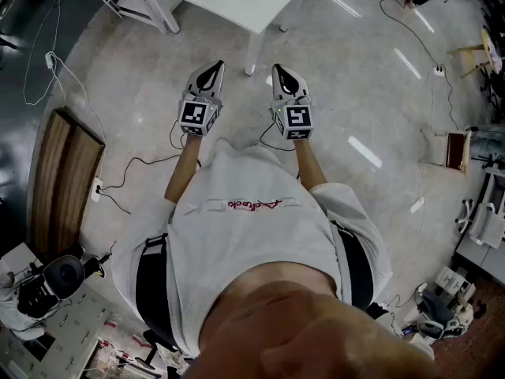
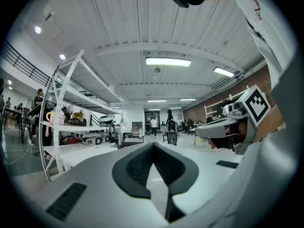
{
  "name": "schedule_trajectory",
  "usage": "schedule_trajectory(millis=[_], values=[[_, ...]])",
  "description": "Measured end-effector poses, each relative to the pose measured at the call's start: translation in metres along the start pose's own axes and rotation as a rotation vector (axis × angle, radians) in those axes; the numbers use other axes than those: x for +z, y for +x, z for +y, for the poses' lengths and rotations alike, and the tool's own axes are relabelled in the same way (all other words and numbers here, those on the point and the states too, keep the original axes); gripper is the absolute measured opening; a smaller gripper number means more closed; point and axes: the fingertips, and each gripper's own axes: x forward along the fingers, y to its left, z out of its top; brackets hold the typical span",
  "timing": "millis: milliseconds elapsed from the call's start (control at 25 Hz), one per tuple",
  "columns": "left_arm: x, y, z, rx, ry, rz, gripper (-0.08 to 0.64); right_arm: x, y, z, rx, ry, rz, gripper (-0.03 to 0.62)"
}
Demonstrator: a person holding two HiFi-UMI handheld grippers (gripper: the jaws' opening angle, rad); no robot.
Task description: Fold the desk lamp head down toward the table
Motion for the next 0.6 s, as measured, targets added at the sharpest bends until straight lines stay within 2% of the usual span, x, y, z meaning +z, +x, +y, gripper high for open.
schedule_trajectory(millis=[600], values=[[0.001,0.017,-0.006,0.023,-0.007,0.005,0.026,-0.002,-0.004,-0.018,0.012,0.013,-0.017,0.023]])
